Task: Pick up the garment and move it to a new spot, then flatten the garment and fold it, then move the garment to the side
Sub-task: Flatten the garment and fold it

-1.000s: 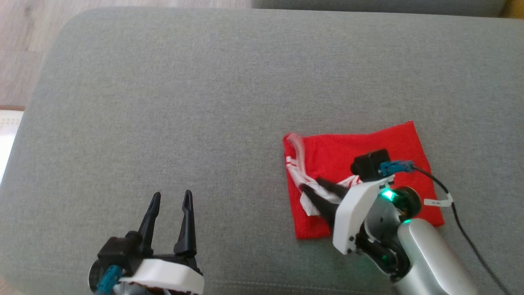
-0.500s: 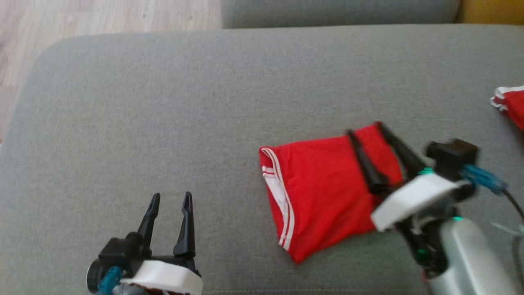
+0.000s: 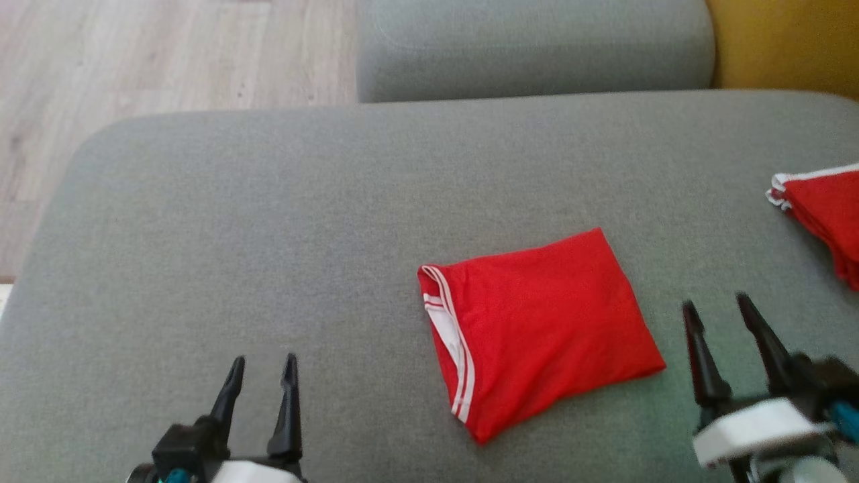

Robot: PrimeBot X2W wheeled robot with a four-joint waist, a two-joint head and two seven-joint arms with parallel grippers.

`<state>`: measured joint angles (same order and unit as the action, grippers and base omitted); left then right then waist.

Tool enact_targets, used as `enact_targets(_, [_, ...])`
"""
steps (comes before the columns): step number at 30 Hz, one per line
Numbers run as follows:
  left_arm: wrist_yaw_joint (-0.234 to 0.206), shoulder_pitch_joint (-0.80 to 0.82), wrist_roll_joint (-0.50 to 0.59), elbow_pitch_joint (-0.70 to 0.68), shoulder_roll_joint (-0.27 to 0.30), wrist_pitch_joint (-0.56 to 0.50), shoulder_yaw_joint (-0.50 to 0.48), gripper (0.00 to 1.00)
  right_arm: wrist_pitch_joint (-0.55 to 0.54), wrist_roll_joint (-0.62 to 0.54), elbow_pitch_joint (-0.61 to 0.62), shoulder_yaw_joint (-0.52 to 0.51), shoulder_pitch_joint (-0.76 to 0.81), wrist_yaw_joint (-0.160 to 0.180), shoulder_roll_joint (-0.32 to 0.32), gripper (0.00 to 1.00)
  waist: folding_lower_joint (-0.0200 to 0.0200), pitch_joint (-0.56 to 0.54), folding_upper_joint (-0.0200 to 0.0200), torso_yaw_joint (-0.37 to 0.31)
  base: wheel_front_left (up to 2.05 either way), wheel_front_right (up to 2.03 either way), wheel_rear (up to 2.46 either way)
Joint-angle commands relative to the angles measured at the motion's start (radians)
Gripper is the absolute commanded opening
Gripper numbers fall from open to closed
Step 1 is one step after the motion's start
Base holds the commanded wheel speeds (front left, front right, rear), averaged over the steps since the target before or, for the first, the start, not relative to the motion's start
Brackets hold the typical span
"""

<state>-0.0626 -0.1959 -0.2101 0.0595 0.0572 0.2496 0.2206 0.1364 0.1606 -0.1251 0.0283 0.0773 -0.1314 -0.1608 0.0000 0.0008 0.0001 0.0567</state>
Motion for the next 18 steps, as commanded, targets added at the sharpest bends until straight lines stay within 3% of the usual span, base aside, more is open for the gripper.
enact_targets(1, [0.012,0.016,0.015,-0.023,-0.007,0.012,-0.048,1.0,0.045,-0.018,0.004,-0.005,-0.002,0.001,-0.006,1.0,0.0,-0.018,-0.0001,0.013,0.0,0.0,0.0])
enact_targets(18, [0.032,-0.017,0.027,-0.009,-0.007,0.012,-0.085,1.0,0.116,-0.039,-0.134,-0.027,0.022,0.001,0.01,1.0,0.0,-0.059,-0.0001,0.046,0.0,0.0,0.0])
